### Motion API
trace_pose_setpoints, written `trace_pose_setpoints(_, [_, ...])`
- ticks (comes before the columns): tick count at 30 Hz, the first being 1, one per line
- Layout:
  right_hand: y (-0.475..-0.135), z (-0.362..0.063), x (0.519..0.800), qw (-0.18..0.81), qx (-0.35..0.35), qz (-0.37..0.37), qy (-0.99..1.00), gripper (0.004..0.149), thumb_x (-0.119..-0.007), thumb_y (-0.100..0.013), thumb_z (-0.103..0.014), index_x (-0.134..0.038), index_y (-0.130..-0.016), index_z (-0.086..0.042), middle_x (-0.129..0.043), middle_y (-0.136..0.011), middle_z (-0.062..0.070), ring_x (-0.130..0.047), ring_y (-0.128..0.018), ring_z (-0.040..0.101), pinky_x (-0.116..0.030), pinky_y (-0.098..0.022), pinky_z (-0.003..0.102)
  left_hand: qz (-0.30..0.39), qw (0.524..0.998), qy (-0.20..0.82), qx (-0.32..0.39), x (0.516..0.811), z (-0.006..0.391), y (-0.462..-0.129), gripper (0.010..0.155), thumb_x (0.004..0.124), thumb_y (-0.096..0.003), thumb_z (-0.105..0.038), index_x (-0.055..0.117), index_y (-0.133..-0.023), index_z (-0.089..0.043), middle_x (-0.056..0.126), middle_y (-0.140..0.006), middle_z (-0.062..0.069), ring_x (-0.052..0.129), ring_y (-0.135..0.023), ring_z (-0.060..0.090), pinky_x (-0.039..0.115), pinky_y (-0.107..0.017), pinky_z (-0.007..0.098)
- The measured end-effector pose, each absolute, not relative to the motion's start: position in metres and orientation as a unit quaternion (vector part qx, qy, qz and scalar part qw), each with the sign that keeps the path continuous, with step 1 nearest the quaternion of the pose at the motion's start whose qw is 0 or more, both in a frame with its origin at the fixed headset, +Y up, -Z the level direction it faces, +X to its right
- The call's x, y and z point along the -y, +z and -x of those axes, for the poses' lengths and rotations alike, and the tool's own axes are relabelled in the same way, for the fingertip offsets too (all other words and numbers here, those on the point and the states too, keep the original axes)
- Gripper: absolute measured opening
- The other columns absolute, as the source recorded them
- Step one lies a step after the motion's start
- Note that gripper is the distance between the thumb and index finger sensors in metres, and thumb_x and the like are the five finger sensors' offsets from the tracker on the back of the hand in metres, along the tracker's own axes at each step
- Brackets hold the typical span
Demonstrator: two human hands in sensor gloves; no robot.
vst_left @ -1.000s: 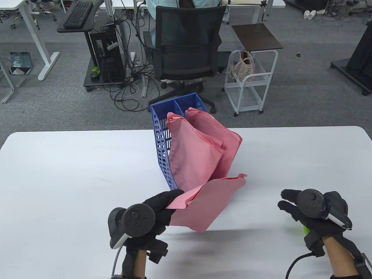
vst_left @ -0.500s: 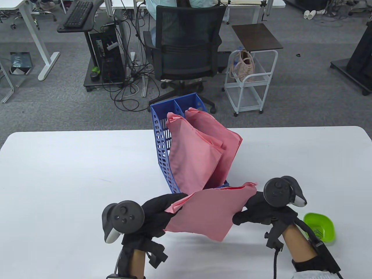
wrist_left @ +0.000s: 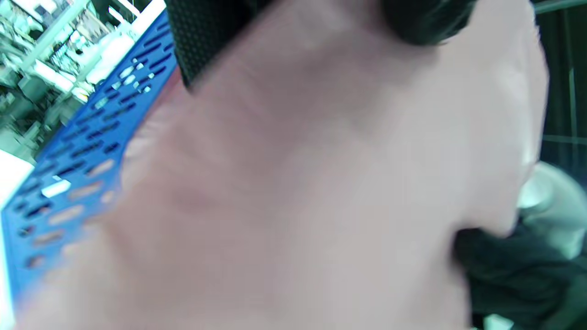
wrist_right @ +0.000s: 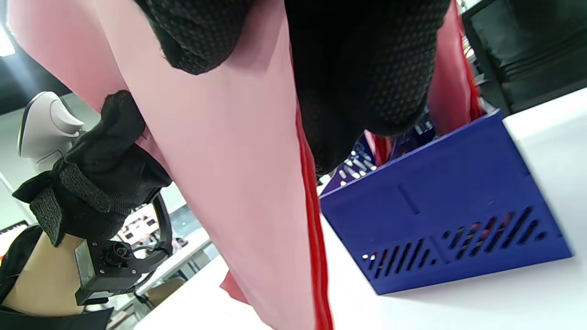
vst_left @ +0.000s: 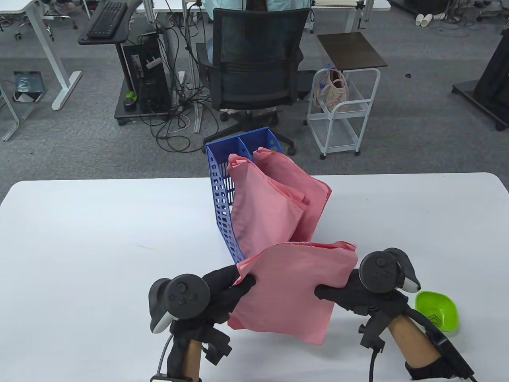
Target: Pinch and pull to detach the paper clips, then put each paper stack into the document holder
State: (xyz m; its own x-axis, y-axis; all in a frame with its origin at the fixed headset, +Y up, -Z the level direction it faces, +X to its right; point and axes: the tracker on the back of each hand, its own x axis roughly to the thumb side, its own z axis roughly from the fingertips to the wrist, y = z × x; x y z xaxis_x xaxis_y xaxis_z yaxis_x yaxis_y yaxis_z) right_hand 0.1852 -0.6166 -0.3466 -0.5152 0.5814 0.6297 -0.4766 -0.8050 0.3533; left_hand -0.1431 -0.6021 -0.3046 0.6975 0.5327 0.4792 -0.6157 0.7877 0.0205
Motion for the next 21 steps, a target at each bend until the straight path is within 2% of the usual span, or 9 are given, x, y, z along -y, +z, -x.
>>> trace_pose_setpoints(5, [-0.339,-0.221,0.598,0.288,-0.038,-0.342,0.894,0.042,-0.065,-0.058,-0.034,-0.071,-0.098,-0.025,-0.093,-0.088,0.007,-0.102,-0.064,0.024,-0.084,-0.05,0.033,-0.122,0.959,0.181,0.178,0.604,0.137,-0.301,0.065,0.049,-0.0544,-0.058,0.077,-0.101,-0.021,0.095,-0.088,0.009,0.102,-0.072,0.026,0.08,-0.062,0.046])
trace_pose_setpoints(8, [-0.333,-0.246,0.587,0.274,-0.018,-0.308,0.911,0.042,-0.065,-0.058,-0.034,-0.071,-0.098,-0.024,-0.093,-0.088,0.007,-0.102,-0.064,0.024,-0.084,-0.05,0.033,-0.136,0.979,0.064,0.14,0.608,0.134,-0.301,0.072,0.044,-0.0534,-0.06,0.07,-0.107,-0.019,0.089,-0.097,0.012,0.097,-0.082,0.03,0.075,-0.068,0.05])
trace_pose_setpoints(12, [-0.328,-0.273,0.575,0.254,0.004,-0.258,0.932,0.042,-0.066,-0.058,-0.034,-0.071,-0.098,-0.024,-0.093,-0.088,0.008,-0.102,-0.064,0.025,-0.084,-0.05,0.033,-0.133,0.985,-0.029,0.106,0.617,0.137,-0.304,0.079,0.039,-0.0522,-0.061,0.061,-0.112,-0.015,0.08,-0.106,0.014,0.088,-0.095,0.035,0.057,-0.079,0.058])
trace_pose_setpoints(15, [-0.327,-0.295,0.568,0.241,0.014,-0.214,0.946,0.042,-0.066,-0.058,-0.033,-0.071,-0.098,-0.023,-0.093,-0.088,0.008,-0.102,-0.064,0.025,-0.084,-0.05,0.034,-0.116,0.988,-0.047,0.092,0.626,0.143,-0.308,0.085,0.037,-0.0518,-0.061,0.048,-0.118,-0.009,0.065,-0.116,0.02,0.073,-0.106,0.042,0.044,-0.08,0.064])
trace_pose_setpoints(21, [-0.337,-0.322,0.556,0.218,0.018,-0.142,0.965,0.042,-0.065,-0.059,-0.033,-0.071,-0.099,-0.022,-0.093,-0.088,0.009,-0.102,-0.064,0.026,-0.084,-0.05,0.034,-0.099,0.99,-0.074,0.075,0.644,0.159,-0.315,0.093,0.035,-0.0502,-0.063,0.022,-0.121,-0.004,0.028,-0.124,0.028,0.034,-0.115,0.053,0.026,-0.078,0.069])
